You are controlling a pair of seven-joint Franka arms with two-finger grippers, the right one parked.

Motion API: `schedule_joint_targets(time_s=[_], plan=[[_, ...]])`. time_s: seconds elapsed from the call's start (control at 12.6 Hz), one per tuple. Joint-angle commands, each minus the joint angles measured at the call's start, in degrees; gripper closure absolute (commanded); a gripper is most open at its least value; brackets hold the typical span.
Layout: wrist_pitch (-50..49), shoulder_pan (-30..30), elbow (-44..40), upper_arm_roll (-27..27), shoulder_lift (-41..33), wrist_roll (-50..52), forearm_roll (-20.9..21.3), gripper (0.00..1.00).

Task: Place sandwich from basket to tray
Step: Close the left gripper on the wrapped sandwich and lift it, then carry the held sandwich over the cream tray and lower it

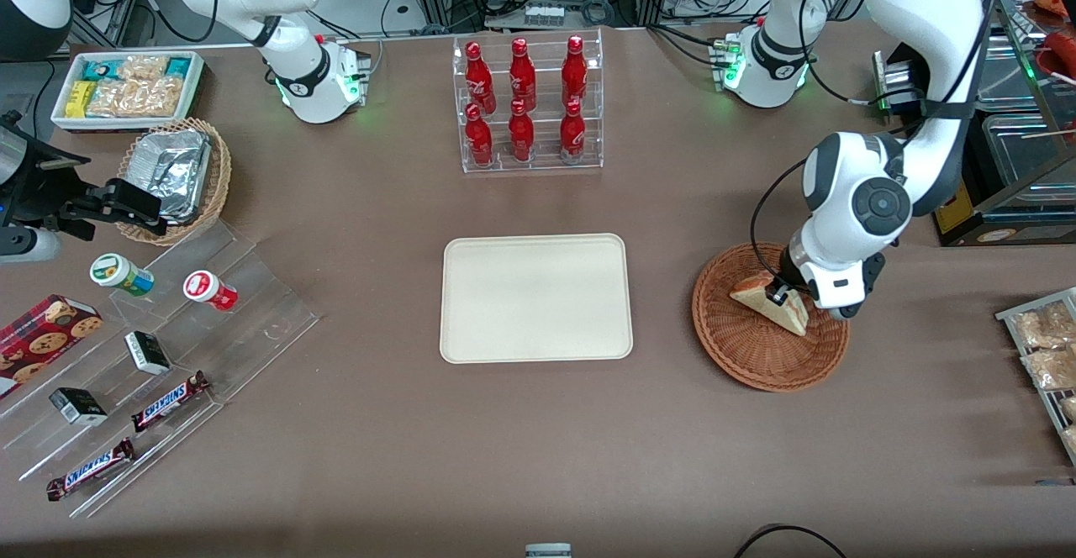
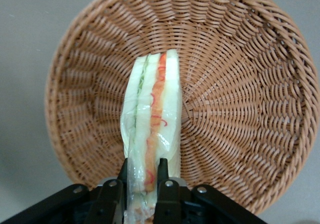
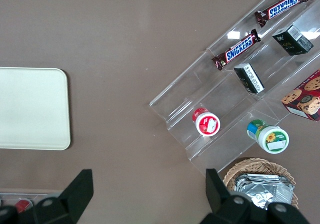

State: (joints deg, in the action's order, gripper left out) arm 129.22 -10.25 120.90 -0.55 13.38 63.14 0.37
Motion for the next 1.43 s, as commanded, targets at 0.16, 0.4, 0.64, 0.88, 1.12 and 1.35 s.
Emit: schedule_joint_targets(time_s=[0.16,0.4,0.64,0.88,1.12,1.35], plan=[[-24.9,-1.3,-18.5,-0.2,-0.4,-7.2,1.4,1.0],[-33.0,-5.9,-27.1,-0.3,0.0,-10.1,1.2,1.0],[-34.0,-12.3,-30.6,-0.3,1.8,-11.5,1.2,1.0],[-33.2,-19.1,-34.6,-0.3,7.5,-15.7,1.1,1.0],[-31.2,-23.9,-39.0,-0.3,13.4,-15.3,1.0,1.0],[-24.8,-26.8,-39.3,-0.4,16.5,-16.0,0.7,1.0]])
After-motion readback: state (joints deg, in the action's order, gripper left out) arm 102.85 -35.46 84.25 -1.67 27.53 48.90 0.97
